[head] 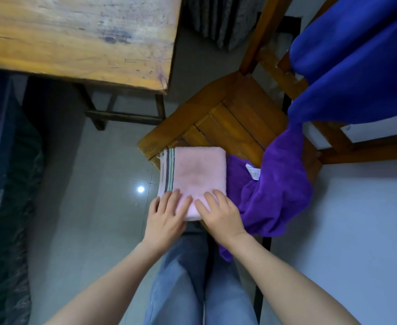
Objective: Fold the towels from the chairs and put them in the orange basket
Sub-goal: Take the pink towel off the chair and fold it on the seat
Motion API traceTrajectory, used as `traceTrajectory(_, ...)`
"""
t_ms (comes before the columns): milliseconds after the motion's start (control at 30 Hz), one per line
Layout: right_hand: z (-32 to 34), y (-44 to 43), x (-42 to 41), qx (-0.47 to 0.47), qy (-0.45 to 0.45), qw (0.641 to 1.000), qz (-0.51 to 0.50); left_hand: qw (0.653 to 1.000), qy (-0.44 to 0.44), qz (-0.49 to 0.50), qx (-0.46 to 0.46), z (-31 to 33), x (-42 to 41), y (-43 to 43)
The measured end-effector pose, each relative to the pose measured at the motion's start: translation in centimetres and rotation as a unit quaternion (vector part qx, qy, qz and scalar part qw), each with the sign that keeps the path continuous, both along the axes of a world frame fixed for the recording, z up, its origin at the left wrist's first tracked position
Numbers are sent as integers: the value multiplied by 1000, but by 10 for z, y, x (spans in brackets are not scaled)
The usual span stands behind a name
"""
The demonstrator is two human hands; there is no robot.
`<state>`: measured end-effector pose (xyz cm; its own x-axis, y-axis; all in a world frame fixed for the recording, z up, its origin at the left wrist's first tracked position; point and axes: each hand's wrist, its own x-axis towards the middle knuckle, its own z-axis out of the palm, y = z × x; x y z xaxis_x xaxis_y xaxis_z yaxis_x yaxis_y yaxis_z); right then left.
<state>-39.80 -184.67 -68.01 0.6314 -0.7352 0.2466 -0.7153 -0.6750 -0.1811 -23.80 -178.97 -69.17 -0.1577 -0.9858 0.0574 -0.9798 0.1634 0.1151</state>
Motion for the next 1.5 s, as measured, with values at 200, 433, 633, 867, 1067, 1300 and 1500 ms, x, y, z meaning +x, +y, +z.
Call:
traceTrajectory(200, 40, -25, -9, -14, 9, 999, 36, 997, 67, 29, -34, 22, 0, -20)
traceTrajectory(433, 145, -59, -37, -46, 30, 998, 42, 992, 75, -77, -61, 130, -2, -77)
traceTrajectory(633, 261, -88, -59, -99, 49, 993, 49, 977, 52, -135, -158, 250, -9, -116)
traceTrajectory(867, 391, -133, -67, -261, 42, 962, 64, 928, -2, -191, -321, 376, -4, -171)
traceTrajectory(1067, 483, -157, -59, -382, 31, 921, 65, 860, -52, -180, -475, 472, 7, -200)
traceTrajectory(1300, 531, -174, -35, -457, -26, 881, 121, 809, -133, -138, -555, 530, 29, -188)
traceTrajectory(1500, 555, -174, 11, -480, -70, 843, 233, 811, -215, -69, -540, 551, 65, -137)
